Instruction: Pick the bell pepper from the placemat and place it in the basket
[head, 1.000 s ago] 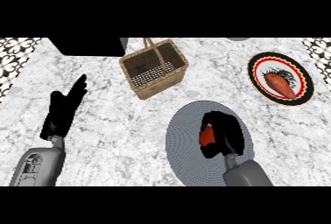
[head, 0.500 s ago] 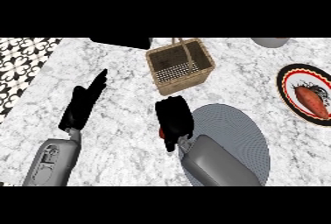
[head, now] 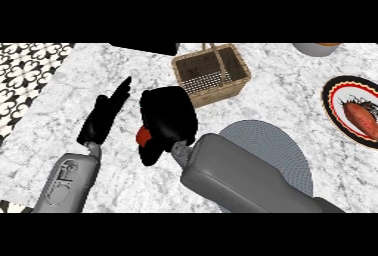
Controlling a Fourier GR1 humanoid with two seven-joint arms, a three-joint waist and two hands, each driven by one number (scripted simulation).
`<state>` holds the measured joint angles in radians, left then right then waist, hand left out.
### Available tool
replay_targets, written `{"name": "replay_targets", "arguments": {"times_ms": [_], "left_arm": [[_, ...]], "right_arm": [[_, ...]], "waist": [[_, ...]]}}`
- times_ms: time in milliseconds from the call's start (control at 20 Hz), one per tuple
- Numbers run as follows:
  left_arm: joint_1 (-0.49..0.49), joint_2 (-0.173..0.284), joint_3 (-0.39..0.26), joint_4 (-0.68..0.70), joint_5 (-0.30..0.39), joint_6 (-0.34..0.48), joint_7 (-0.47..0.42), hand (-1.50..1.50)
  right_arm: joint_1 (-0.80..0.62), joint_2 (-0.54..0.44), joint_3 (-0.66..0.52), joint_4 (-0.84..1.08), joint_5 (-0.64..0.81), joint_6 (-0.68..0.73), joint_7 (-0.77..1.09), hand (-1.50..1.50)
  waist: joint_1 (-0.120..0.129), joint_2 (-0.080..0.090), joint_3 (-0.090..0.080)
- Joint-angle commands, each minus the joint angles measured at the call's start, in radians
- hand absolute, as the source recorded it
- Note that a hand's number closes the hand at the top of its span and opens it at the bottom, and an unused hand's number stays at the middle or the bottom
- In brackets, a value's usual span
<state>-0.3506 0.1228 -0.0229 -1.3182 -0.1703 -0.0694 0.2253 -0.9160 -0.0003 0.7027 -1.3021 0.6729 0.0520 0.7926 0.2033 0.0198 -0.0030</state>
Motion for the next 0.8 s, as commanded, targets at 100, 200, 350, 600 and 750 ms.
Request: {"name": "replay_targets", "arguments": {"times_ms": [100, 200, 350, 600, 750], "left_arm": [[-0.010, -0.006, -0.005, 0.029, -0.005, -0.001, -0.005, 0.00], [-0.013, -0.003, 0.013, 0.049, -0.009, 0.019, -0.018, 0.00], [-0.021, 0.000, 0.009, 0.034, -0.006, 0.009, -0.005, 0.00], [-0.028, 0.002, 0.028, 0.026, -0.005, 0.030, 0.026, 0.00], [-0.033, 0.039, 0.052, 0.031, 0.005, 0.009, 0.014, 0.00]], "right_arm": [[-0.203, 0.000, -0.056, -0.069, -0.176, -0.219, 0.155, 1.50], [-0.318, 0.000, -0.077, -0.092, -0.207, -0.259, 0.220, 1.50], [-0.488, 0.000, -0.103, -0.010, -0.257, -0.290, 0.290, 1.50], [-0.736, 0.000, -0.196, 0.145, -0.337, -0.319, 0.341, 1.50], [-0.845, 0.000, -0.224, 0.248, -0.389, -0.343, 0.340, 1.50]], "waist": [[-0.003, -0.007, -0.002], [-0.024, -0.015, -0.004], [-0.025, -0.017, -0.005], [-0.054, -0.016, -0.006], [-0.071, -0.013, -0.006]]}}
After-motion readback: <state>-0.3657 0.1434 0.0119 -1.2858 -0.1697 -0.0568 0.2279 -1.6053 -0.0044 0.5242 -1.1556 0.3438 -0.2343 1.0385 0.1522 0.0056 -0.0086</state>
